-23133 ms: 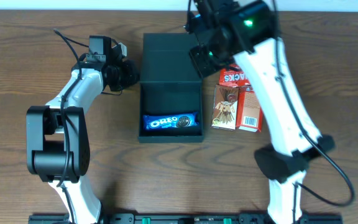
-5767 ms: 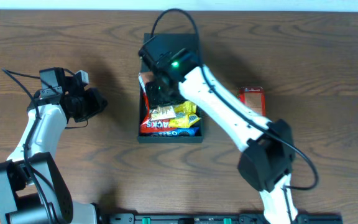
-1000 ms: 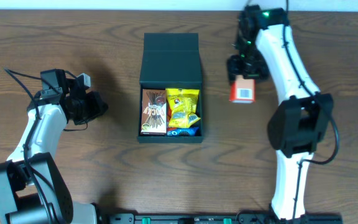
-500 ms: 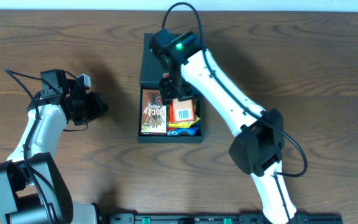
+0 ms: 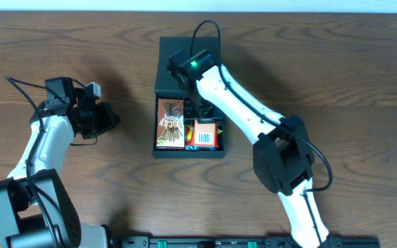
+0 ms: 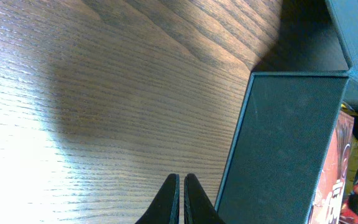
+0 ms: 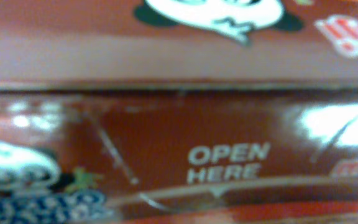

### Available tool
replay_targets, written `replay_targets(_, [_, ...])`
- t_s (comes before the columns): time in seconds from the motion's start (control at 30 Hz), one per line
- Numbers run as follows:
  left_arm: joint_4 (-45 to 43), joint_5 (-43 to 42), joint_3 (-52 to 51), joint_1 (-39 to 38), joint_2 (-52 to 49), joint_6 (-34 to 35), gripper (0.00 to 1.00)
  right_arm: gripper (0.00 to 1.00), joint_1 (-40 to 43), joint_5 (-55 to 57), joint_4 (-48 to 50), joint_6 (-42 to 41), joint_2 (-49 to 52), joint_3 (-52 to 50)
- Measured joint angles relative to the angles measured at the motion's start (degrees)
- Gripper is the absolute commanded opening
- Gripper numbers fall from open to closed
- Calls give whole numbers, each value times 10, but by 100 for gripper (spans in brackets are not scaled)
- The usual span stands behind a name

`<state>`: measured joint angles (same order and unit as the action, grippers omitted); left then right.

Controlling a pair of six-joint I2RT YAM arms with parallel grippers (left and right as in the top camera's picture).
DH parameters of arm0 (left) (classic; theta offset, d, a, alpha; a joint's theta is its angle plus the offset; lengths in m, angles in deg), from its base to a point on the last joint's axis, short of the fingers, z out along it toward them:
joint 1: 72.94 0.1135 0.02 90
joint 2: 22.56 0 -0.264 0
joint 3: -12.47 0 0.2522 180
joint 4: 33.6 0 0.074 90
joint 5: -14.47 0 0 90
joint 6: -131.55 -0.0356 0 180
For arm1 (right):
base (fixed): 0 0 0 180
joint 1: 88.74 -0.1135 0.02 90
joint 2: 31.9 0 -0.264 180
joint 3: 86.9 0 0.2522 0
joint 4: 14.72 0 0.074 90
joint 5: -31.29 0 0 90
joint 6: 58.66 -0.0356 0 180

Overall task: Pack container
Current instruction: 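Push the red snack box down into the box and release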

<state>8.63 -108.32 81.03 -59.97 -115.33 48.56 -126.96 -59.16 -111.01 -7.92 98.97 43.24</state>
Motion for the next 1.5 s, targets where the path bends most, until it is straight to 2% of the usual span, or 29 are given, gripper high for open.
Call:
replay_targets(0.13, [-1,0,0,0,0,0,6,68,0,-16,5,17,0,-14])
replay_targets(0.17, [-1,0,0,0,0,0,6,71,0,-18,5,22,0,-15])
replay_targets(0.23, [-1,0,0,0,0,0,6,84,0,-23,6,28,0,-15])
replay_targets(0.4, [-1,0,0,0,0,0,6,92,1,-28,-7,54,0,-11])
replay_targets(0.5, [-1,0,0,0,0,0,6,96,5,-28,-54,69,0,35])
replay_targets(0.57, [-2,0,0,0,0,0,6,97,13,-28,-89,89,0,105])
replay_targets(0.6, [-2,0,0,0,0,0,6,88,18,-29,-99,99,0,139])
replay_targets(0.63, [-1,0,0,0,0,0,6,71,23,-30,-108,112,0,161])
replay_targets(0.67, [-1,0,0,0,0,0,6,36,30,-35,-117,125,0,193])
replay_targets(0.7, [-1,0,0,0,0,0,6,15,37,-46,-120,143,-1,212])
replay_targets(0.73, [-1,0,0,0,0,0,6,2,43,-61,-120,161,-1,222])
replay_targets(0.9, [-1,0,0,0,0,0,6,1,70,-208,-85,300,-1,213])
replay_targets(1.03, [-1,0,0,0,0,0,6,2,74,-338,-38,401,-1,119])
replay_targets(1.33, [-2,3,0,0,0,0,6,1,101,-438,83,455,-1,-93])
replay_targets(1.5, [-2,5,0,0,0,0,6,2,121,-498,117,458,-8,-146])
